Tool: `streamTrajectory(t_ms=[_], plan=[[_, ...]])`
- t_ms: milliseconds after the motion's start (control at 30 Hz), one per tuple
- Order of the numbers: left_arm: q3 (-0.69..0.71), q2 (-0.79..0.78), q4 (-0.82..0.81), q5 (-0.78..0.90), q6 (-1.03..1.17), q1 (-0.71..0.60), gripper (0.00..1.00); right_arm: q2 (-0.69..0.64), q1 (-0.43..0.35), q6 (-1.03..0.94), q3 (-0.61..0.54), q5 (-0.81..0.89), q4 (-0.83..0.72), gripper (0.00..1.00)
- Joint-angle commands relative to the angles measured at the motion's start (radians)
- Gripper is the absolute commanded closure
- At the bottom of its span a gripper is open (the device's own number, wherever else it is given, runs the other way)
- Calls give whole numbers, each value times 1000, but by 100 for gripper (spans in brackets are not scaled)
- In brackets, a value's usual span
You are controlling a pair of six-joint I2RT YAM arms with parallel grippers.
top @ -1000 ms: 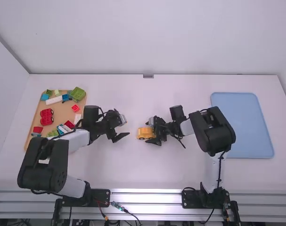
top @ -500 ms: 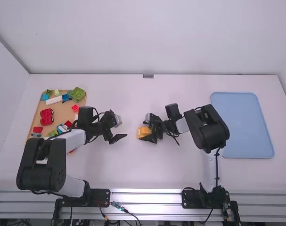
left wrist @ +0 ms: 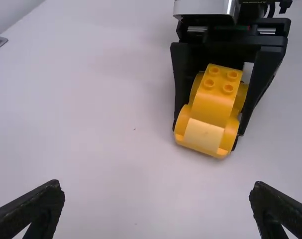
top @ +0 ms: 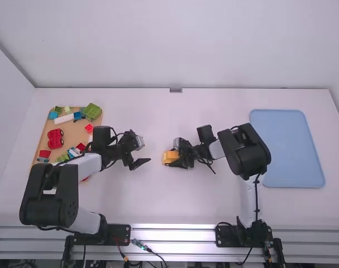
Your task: Assemble lego blocks to make yellow taxi
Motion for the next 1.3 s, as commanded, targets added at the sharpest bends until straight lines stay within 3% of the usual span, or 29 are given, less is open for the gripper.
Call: streamTrajectory(t_ms=[0,200,267,400,567,767,833,1033,1267], plan=[[-14,-14,-3,29,-1,-2,1,24,2,-1,-15,17,-8,56],[-14,-14,-4,29,-3,-7,1,17,-22,88,5,17,2,65],[-14,-14,-6,29,-3,-7,1,-4,-54,129,19,17,-2,78],[-14,-14,-6,28,-3,-6,1,-84,-122,138,11,27,-2,81],[-14,-14,-8,33,-3,-6,1,-270,-246,138,-21,224,-73,100],[-14,-14,-15,32,-4,-7,1,-433,-424,139,-51,439,-128,100],[-14,-14,-27,32,-3,-7,1,-457,-517,181,-62,481,-101,100],[-14,-14,-4,21,-95,-7,1,-454,-767,262,-85,531,-6,100],[-14,-14,80,-75,-300,-8,1,-376,-904,280,-87,535,62,100]])
